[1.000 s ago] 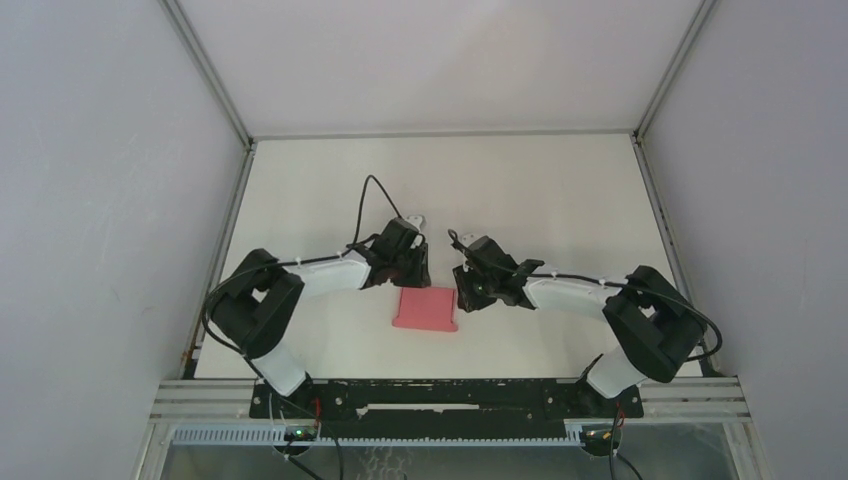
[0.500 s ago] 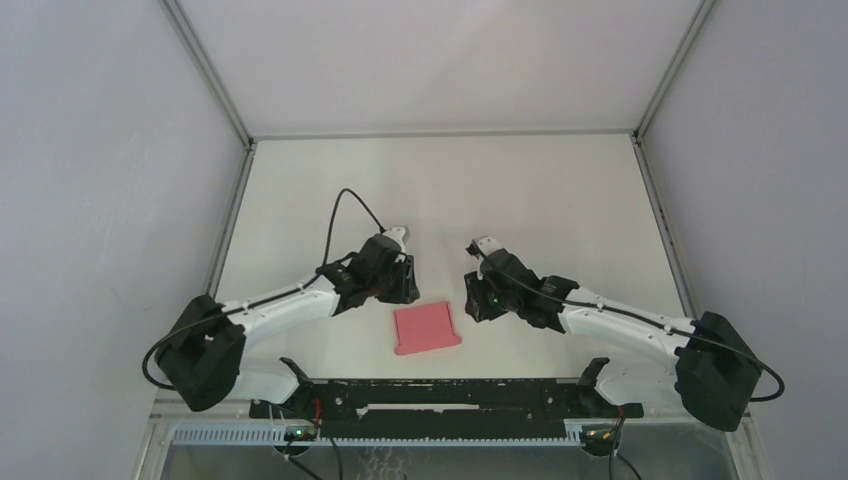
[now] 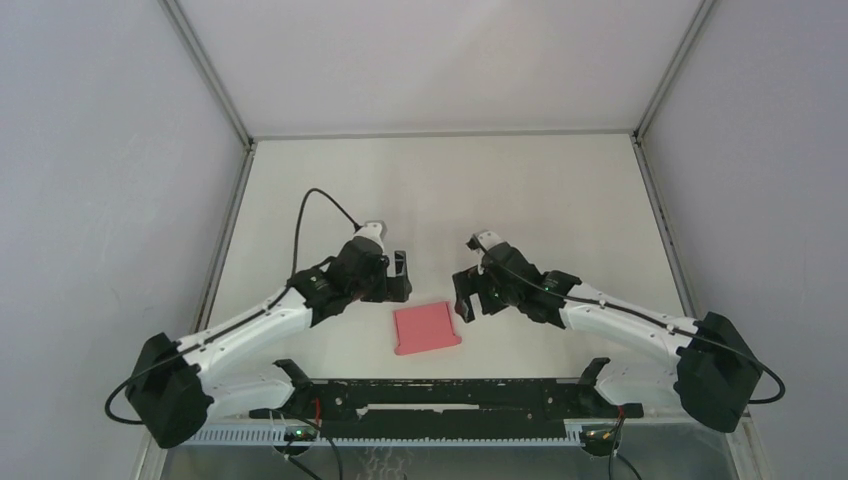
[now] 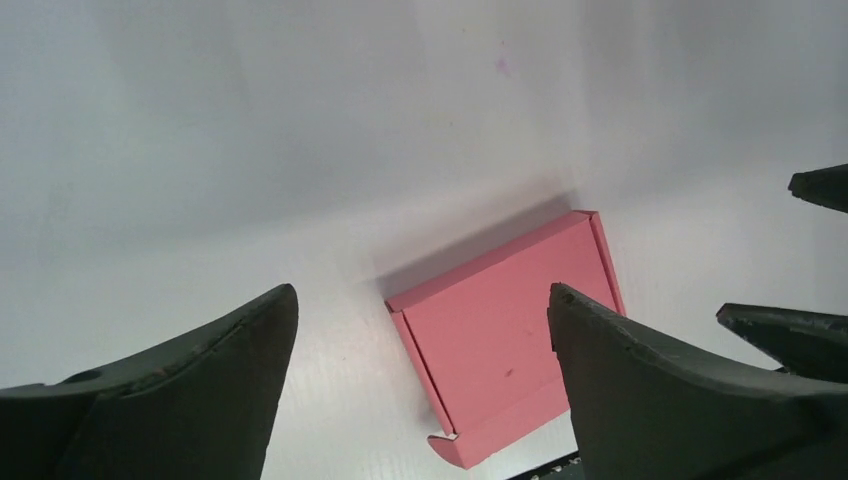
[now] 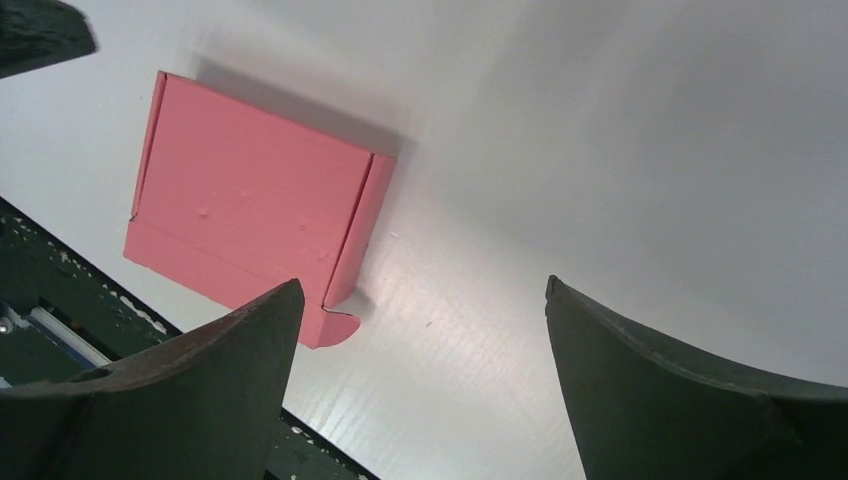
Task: Fold the paper box
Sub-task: Close the paper box at the center of the board.
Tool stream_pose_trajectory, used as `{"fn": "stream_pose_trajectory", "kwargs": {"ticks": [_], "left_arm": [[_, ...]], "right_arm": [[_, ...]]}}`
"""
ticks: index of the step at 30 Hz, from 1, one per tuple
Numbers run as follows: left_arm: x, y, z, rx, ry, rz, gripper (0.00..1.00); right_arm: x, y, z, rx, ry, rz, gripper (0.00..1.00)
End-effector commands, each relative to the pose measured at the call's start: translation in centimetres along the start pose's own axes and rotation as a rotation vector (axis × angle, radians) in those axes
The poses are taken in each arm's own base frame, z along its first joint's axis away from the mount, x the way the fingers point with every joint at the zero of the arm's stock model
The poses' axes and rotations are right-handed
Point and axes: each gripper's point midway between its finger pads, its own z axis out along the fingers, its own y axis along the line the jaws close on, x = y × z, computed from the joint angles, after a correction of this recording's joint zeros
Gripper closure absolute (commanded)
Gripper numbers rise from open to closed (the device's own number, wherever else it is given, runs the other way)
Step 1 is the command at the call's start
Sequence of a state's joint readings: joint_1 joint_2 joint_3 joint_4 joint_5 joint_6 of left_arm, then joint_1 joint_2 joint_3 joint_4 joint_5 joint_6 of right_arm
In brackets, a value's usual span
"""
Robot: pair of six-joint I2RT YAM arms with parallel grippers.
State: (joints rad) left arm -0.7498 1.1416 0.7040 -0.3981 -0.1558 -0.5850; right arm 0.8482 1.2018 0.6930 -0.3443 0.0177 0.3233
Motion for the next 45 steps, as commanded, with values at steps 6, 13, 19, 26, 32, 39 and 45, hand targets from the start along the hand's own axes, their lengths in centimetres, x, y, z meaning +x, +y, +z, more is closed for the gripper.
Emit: {"fn": "stream_pose_trajectory", "kwargs": {"ticks": [6,13,19,26,32,39,45], "left_arm": [[-4.2,0.8,-6.4,-0.025,-0.171,-0.045,0.0],[-4.3,1.7,-6.9,-0.042,-0.213,-0.039,0.38],[-1.7,1.3,-5.0,0.02,-0.168,-0.076,0.77],[1.1,-0.4,-4.1,0.159,-0.127,-0.162,0.47],[2.4,-1.2,-3.9,0.229,-0.127,-0.227,0.35],[4.0,-2.8,-3.3,0.323,-0.12,-0.263,0.35],[5.2,-3.5,-3.1,0.359,-0.108,-0.29,0.35]], "right_arm": [[-5.8,-0.3,-5.3,-0.119,-0.179,0.201,0.03],[-6.2,-0.3,-3.1,-0.155,-0.132,0.141,0.38],[-5.2,0.7,0.0,-0.23,-0.042,0.157,0.38],[-2.8,2.5,0.7,-0.356,0.027,0.19,0.32],[-0.8,4.3,0.3,-0.474,0.044,0.251,0.27],[0.9,5.4,0.8,-0.519,0.042,0.266,0.3],[1.4,6.0,1.1,-0.545,0.056,0.276,0.3]]}}
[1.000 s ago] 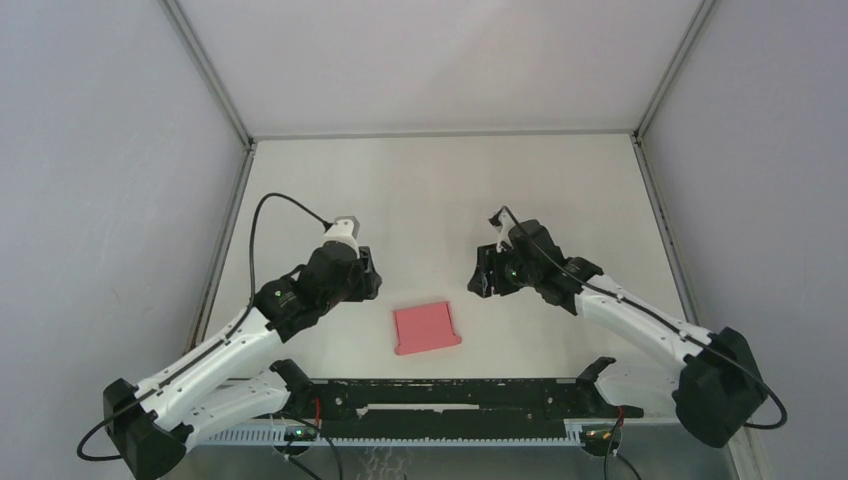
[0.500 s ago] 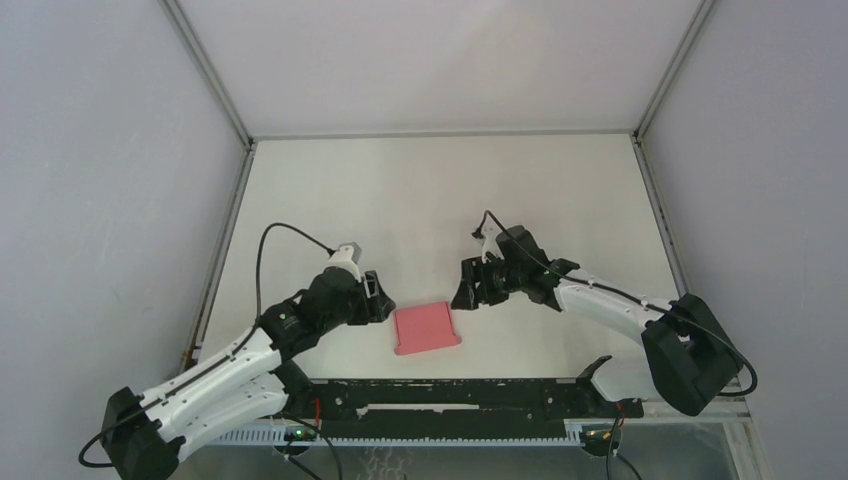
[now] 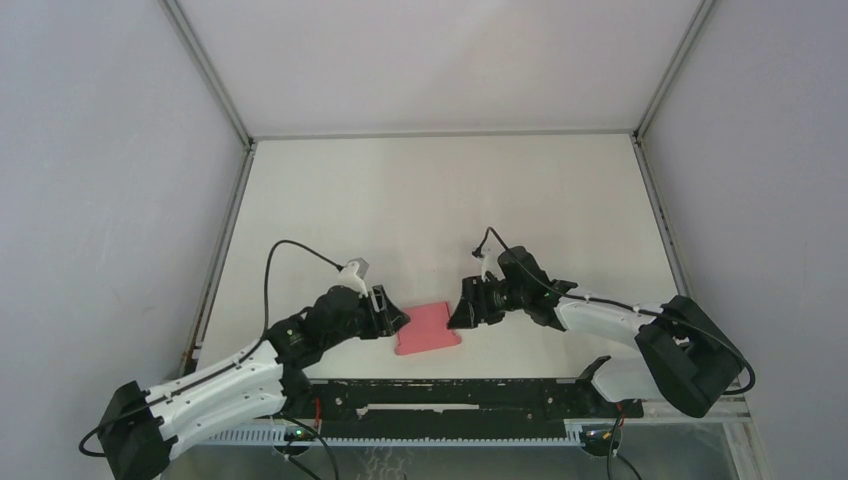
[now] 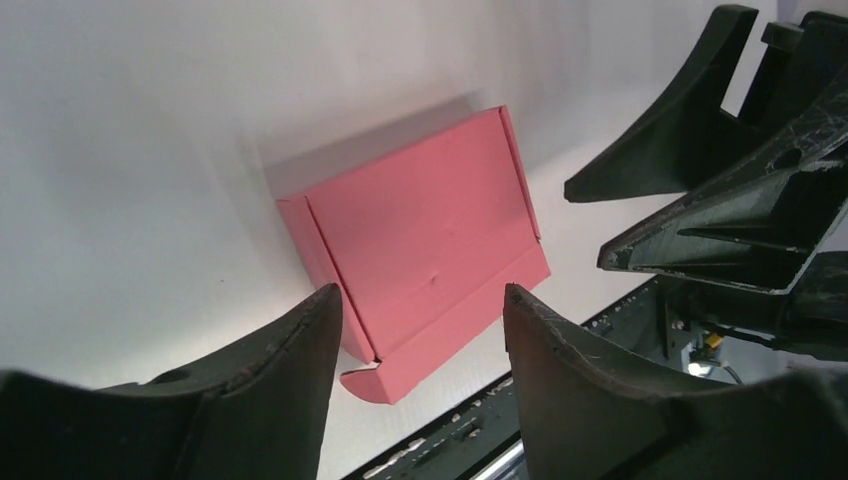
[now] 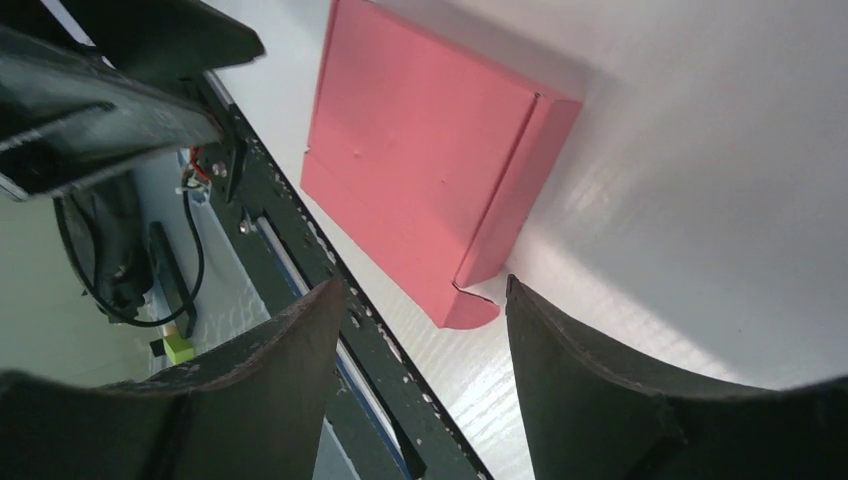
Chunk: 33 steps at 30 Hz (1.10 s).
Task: Fold the paper box
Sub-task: Close the paper box at the center of the board.
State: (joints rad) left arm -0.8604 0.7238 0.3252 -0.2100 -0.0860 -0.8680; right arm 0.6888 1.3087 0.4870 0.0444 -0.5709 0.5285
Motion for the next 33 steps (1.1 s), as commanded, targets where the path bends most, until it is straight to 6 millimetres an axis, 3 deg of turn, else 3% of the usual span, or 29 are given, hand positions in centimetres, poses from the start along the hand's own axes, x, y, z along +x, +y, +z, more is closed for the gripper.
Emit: {"fn": "stream_pose_trajectory", "kwargs": {"ticks": [1,13,21,33], "left_arm": [[0.0,-1.9,0.0,0.094,-0.029,-0.057,0.34],[2.0,-1.1,0.1,0.077,-0.001,-0.089,0.33],[2.2,-0.3,-0.5,0.053,-0.013,-0.096,0.3],[3.8,0.7,0.1,0.015,0.022,-0.098,0.28]], "right_arm": [[-1.4,1.8,0.4,-0.078,-0.054,-0.034,0.3],[-1.1,1.3,0.8,-0.069,-0.061,-0.016,0.3],[-1.0,1.2,1.0,-0.067,-0.055,-0.012,0.3],[-0.6,1.4,1.5,-0.079,-0.035,-0.005,0.29]]}}
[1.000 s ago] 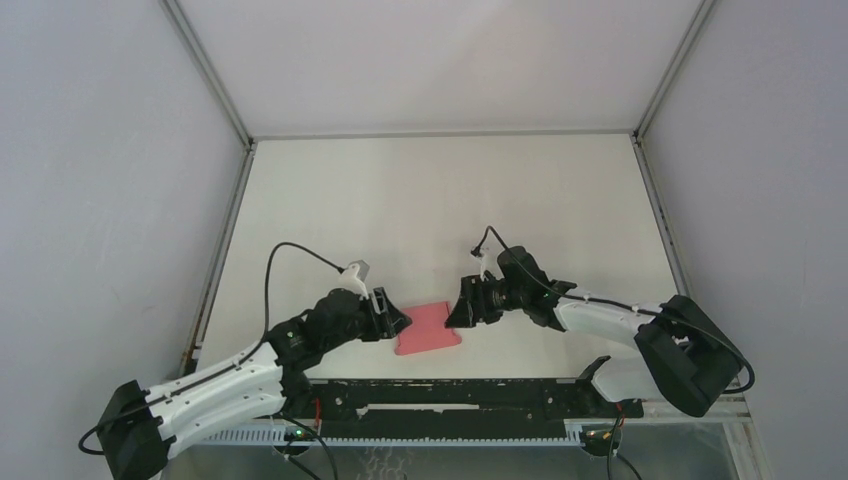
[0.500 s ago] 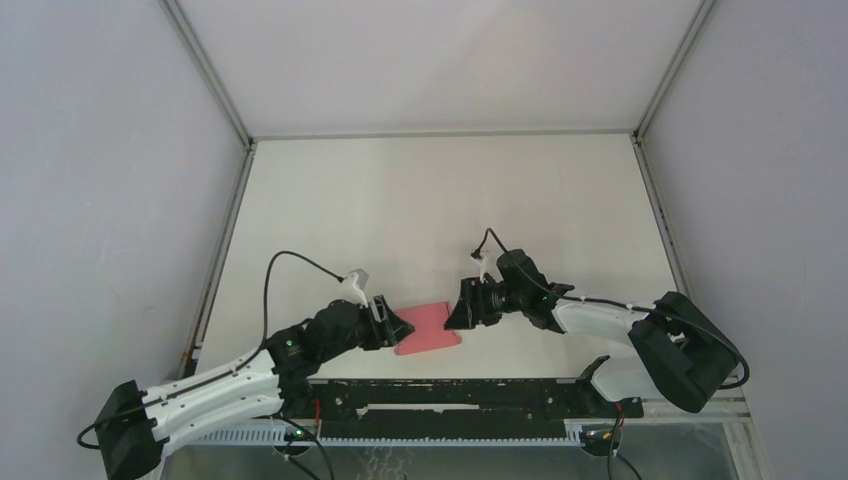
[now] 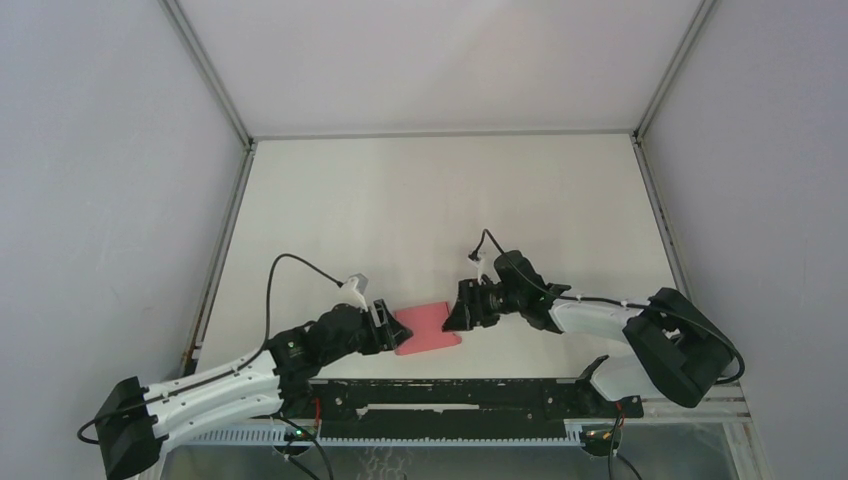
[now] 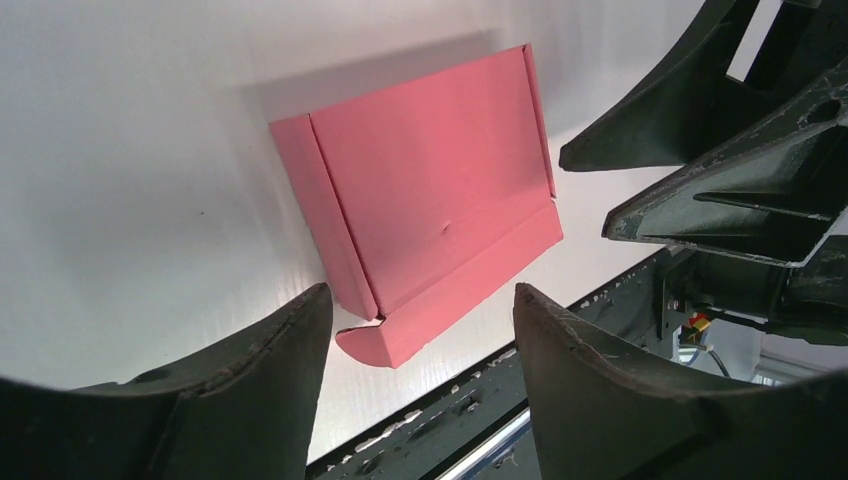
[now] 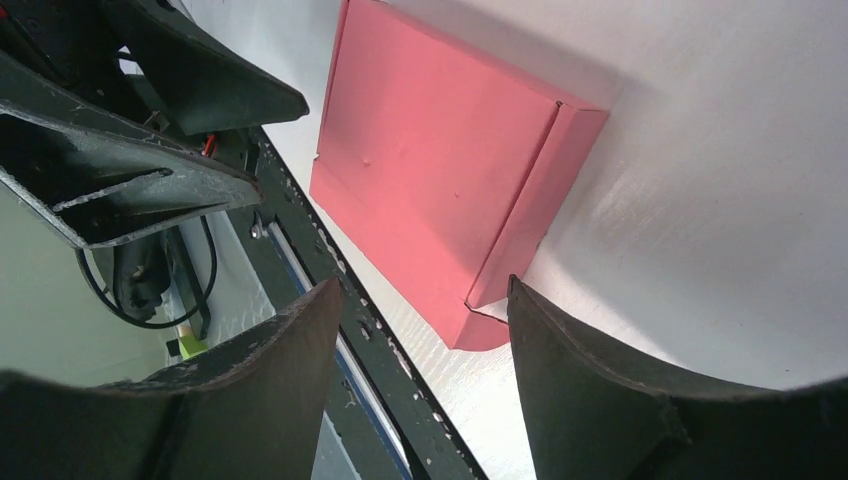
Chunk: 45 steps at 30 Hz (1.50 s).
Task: Fold the paper box
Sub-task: Close the paper box at the center of the board.
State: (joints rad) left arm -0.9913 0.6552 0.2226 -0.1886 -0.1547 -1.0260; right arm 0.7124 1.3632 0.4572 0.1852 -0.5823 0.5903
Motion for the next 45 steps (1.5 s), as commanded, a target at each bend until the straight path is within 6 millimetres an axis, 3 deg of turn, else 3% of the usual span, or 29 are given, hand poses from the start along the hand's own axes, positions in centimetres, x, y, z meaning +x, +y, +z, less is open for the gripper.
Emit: {"fn": "stream_pose_trajectory", "kwargs": {"ticks": [1,24,45], "left_arm": [[0.3,0.4,0.3,-0.005,-0.009,-0.017,0.28],[1.4,-0.3,1.2,0.01,0.017,-0.016,0.26],[1.8,-0.4,1.7,0.014,0.026,-0.018,0.24]], "right_arm": [[-0.5,0.9,0.4,-0.034,-0.015,-0.021,0.29],[-0.2,0.4,1.2,-0.021,-0.001,-0.006,0.29],[-0.6,1.3,1.7,-0.058,0.001,-0.014,0.29]]}}
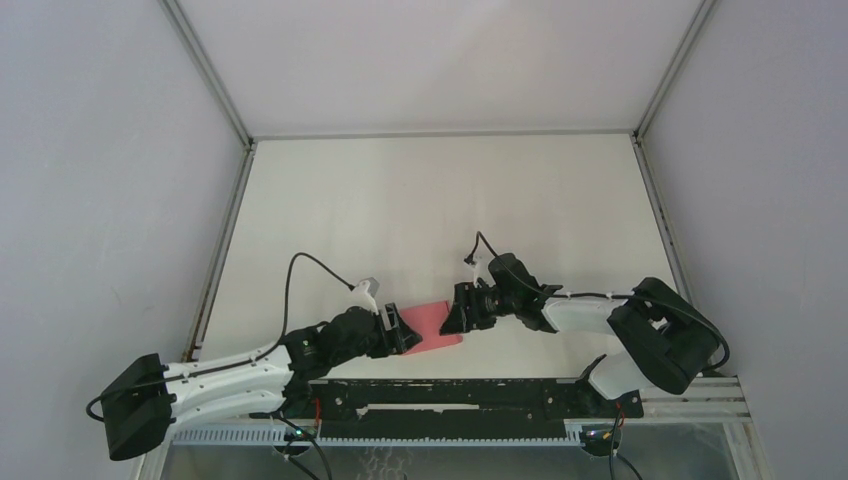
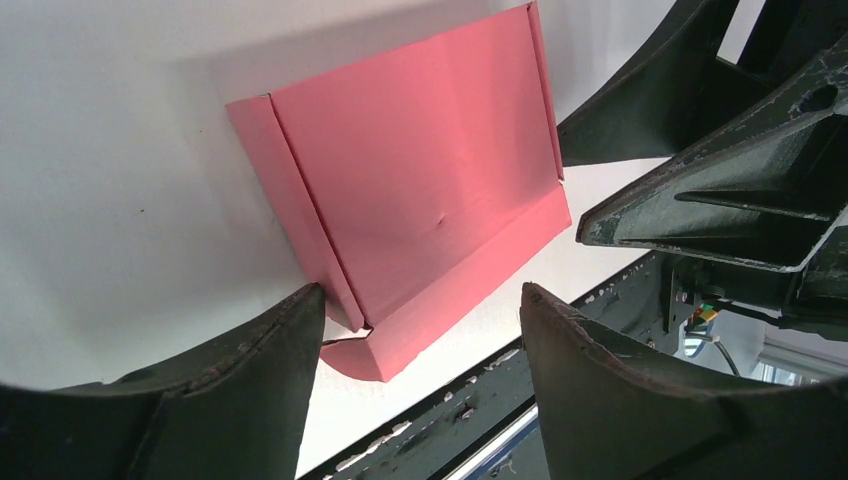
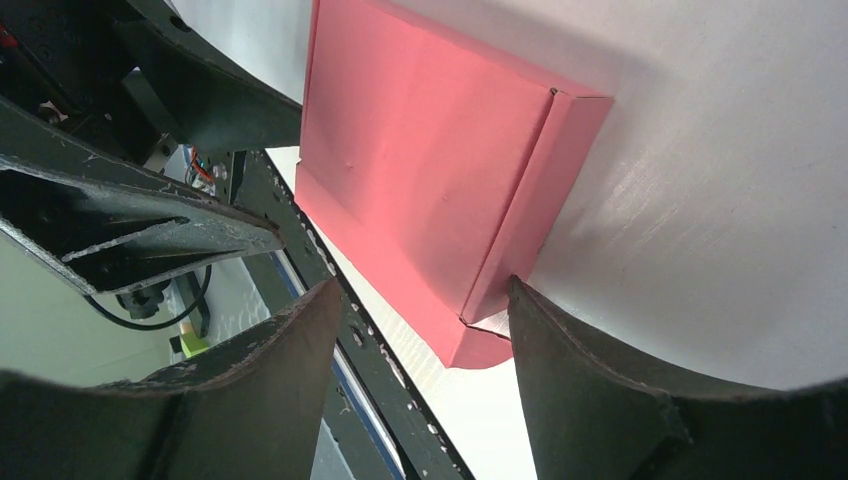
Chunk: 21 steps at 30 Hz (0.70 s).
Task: Fold the paper box
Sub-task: Close the paper box at the center of the board.
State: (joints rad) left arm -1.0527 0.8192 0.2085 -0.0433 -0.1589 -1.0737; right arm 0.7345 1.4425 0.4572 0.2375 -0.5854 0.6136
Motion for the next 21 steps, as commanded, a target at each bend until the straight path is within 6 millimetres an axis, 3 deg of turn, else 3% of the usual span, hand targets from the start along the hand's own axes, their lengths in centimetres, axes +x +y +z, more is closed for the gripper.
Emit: {"fn": "stream_pose_trajectory", "kwargs": {"ticks": [1,21], "left_arm": [[-0.2,0.0,0.1,0.016,-0.026,-0.011,0.24],[-0.7,-1.2,-0.7,0.061,-0.037,-0.018,0.23]], "right_arm": [[-1.5,2.1,0.5,-0.065,-0.036,-0.046,0.29],[-1.4,4.2,-0.7,-0.093,-0.048,-0.074,0.29]]}}
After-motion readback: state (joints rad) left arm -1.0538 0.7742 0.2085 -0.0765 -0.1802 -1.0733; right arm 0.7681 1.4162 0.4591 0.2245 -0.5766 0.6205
